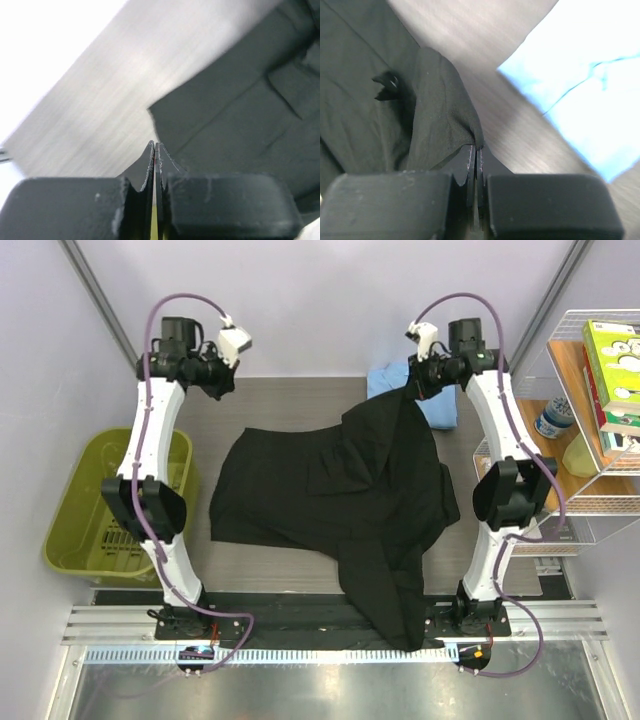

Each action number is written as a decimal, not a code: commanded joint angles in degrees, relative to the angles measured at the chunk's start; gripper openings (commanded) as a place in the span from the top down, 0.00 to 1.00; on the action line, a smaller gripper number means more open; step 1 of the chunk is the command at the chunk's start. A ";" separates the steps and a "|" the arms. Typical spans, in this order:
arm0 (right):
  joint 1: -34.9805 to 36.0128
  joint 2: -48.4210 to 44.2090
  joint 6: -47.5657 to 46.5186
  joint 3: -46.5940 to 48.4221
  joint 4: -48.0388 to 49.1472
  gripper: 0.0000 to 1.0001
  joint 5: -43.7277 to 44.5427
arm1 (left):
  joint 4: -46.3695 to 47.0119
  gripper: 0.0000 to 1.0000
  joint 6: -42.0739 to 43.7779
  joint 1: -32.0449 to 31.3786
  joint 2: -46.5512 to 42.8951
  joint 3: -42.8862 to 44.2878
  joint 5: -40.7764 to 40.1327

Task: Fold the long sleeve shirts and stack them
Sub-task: Flatten the shirt out

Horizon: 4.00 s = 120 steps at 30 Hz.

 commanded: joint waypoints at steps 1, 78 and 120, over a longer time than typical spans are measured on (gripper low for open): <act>-1.31 -10.64 1.61 3.50 6.06 0.99 0.99 | 11.72 1.00 -10.16 2.08 -9.05 -2.37 1.20; 3.79 -20.15 -9.73 -29.12 -1.84 0.99 3.37 | 1.01 0.33 9.86 0.85 25.73 -6.24 -1.36; -3.15 -28.56 1.25 -12.93 14.40 0.99 5.91 | 18.31 1.00 -18.43 3.48 -24.87 -22.75 8.49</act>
